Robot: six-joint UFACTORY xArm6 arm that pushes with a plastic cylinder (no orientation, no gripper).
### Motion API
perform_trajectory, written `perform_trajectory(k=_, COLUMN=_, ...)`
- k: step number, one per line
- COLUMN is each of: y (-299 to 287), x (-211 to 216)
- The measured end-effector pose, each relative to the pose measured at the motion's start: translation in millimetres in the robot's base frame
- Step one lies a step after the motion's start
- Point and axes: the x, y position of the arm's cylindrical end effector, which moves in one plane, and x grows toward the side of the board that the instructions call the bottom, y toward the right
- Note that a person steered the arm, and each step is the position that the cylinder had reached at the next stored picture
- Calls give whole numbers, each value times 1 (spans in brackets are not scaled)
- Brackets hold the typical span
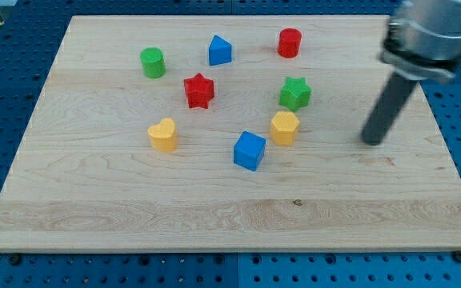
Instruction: Slide yellow hexagon closer to red star
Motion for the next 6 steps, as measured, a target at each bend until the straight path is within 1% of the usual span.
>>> perform_trajectory(k=1, y=-15, x=0)
perform_trajectory(k=3, y=-66, x=-8)
perform_trajectory(k=5, y=-143, x=-9)
perform_trajectory(k=6, y=-169, x=-17)
